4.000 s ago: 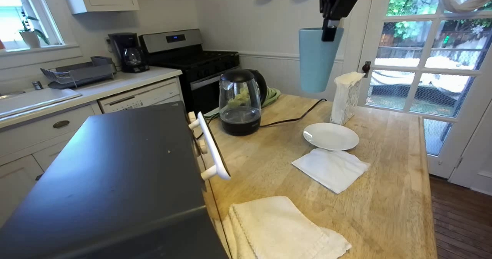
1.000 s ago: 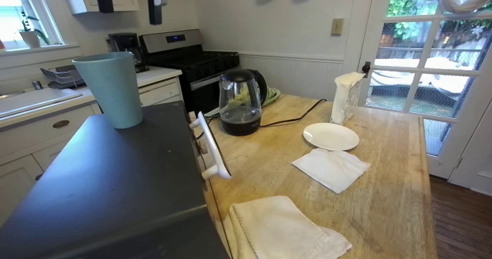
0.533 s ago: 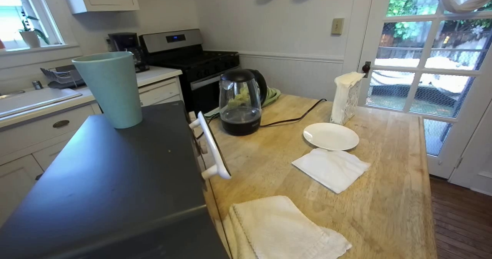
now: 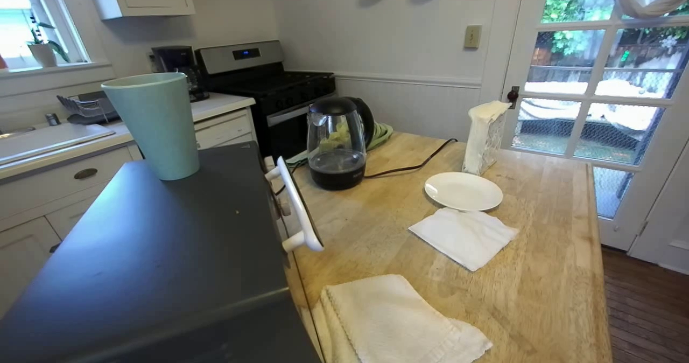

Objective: Pick up the blue cup and put it on the black oven

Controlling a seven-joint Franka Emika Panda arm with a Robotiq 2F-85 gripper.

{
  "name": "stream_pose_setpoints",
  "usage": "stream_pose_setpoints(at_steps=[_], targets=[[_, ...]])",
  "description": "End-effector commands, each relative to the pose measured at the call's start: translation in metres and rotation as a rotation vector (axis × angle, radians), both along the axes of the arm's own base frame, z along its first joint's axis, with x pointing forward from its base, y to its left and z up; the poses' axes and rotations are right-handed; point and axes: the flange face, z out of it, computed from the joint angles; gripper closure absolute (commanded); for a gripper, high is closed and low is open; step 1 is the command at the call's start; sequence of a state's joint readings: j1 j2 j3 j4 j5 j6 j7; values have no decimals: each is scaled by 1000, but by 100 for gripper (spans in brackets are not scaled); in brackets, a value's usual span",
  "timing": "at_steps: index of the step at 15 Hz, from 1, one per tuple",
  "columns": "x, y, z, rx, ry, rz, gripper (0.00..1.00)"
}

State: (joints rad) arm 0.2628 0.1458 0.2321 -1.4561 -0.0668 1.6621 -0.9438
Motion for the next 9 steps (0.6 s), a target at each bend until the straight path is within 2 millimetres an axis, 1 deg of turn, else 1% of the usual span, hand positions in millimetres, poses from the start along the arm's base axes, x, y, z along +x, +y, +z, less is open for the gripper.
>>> stream_pose_setpoints(at_steps=[1, 5, 7, 9], targets=[[-38, -25, -24, 16, 44, -201, 0], [-68, -49, -54, 9, 95, -405, 0], [-82, -64, -75, 12, 117, -507, 0], [-95, -78, -101, 6, 140, -607, 0]])
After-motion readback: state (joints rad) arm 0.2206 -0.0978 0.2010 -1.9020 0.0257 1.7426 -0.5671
